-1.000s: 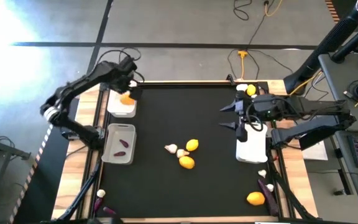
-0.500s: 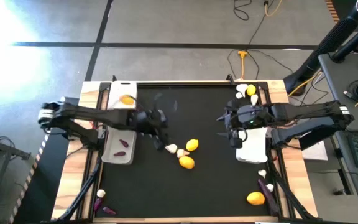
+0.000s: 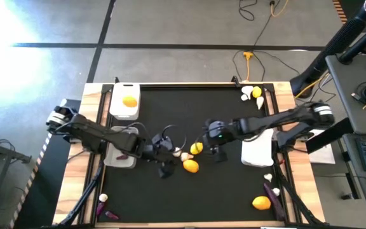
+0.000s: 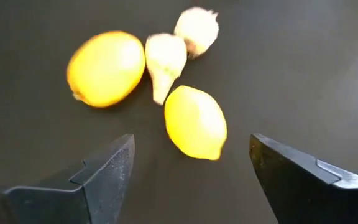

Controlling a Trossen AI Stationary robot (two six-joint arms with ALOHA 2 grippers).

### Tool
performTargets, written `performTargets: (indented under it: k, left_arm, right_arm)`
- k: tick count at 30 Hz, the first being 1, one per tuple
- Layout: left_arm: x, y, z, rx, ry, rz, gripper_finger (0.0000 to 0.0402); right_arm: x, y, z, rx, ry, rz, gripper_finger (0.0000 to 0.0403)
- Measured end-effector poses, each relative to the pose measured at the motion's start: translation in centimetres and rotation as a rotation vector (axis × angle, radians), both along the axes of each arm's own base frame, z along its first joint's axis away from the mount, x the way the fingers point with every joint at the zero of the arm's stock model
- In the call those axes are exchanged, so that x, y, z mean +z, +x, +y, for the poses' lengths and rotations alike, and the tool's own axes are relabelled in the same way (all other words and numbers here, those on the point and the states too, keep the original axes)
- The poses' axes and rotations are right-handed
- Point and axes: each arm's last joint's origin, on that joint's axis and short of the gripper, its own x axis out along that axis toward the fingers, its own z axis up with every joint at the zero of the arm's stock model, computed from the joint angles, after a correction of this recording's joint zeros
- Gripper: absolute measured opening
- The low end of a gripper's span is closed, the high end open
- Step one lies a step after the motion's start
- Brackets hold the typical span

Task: Sort produce into baskets
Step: Put the yellow lemon into the top white bin

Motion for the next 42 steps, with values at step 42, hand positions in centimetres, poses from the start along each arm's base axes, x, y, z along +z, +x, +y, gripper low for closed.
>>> performTargets:
  k: [42]
  left_arm:
    - [3.6, -14.0, 6.3, 0.225, 0.033, -0.179, 0.0278]
  right_arm:
    - [-5.4, 11.6, -8.5, -0.293, 0.018, -0.132, 0.0201]
